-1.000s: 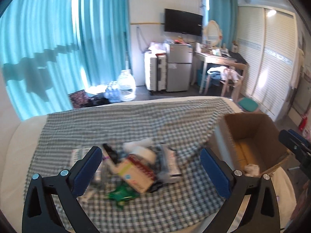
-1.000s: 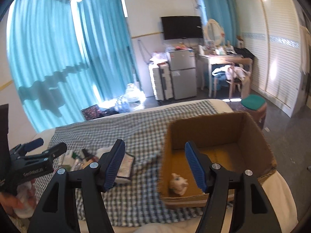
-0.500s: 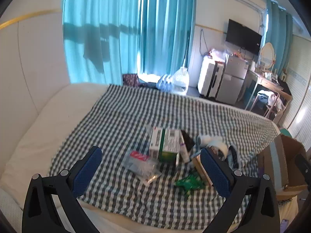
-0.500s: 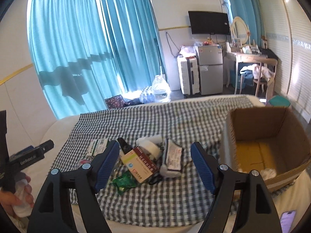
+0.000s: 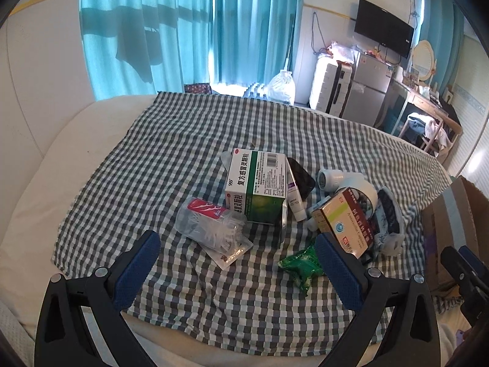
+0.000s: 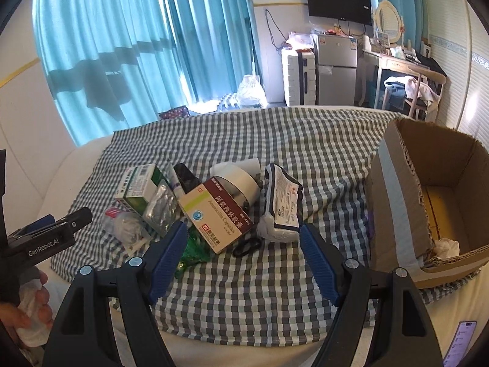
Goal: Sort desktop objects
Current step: 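Move both open tools back over the pile of items on the bed, then grasp the white-blue bandage packet with the right tool while the left tool grasps the green-white medicine box, then lift both held items and carry them toward the cardboard box, then open the right tool to drop the packet while the left tool drops the green box into the cardboard box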
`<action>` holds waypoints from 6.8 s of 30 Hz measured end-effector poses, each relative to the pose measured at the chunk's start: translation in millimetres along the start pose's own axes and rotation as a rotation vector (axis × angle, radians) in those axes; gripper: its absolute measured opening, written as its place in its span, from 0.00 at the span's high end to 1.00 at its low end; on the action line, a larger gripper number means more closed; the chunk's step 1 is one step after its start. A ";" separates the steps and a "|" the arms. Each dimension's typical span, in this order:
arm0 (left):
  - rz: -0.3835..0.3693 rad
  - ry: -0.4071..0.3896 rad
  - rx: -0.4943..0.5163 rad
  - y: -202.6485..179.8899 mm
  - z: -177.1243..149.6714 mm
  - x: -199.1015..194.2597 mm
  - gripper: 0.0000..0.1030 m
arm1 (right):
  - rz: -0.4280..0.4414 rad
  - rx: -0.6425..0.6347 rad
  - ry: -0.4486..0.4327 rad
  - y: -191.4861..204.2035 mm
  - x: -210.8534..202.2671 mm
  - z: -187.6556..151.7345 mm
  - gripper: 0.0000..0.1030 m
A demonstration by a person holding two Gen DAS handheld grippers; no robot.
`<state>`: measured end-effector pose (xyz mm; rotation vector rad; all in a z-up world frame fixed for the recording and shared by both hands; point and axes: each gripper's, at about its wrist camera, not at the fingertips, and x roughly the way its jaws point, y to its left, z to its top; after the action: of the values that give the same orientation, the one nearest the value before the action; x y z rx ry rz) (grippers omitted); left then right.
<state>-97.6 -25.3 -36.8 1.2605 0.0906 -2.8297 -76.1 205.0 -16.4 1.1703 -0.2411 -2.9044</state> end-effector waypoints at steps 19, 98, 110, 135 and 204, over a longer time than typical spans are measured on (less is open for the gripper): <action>-0.016 0.117 0.007 -10.5 8.3 95.8 0.00 | -0.116 0.001 0.132 -17.5 101.4 12.2 0.27; -0.053 0.180 0.032 -5.5 -21.7 45.0 0.04 | 0.029 0.064 0.127 -32.3 54.7 -8.4 0.69; -0.126 0.191 0.086 -9.2 -73.3 -10.8 0.00 | 0.033 0.065 0.143 -31.6 56.3 -13.4 0.68; -0.074 0.190 0.158 -20.1 -82.7 -5.0 0.15 | 0.064 0.039 0.118 -18.8 27.1 -10.6 0.67; -0.448 -0.091 0.551 -406.1 1.8 -81.2 0.00 | -0.280 0.416 -0.149 -297.5 -113.3 34.1 0.39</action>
<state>-70.1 380.8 39.5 1.3216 -0.5083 -3.4472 -1.0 510.4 43.5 1.1028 -0.7760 -3.2990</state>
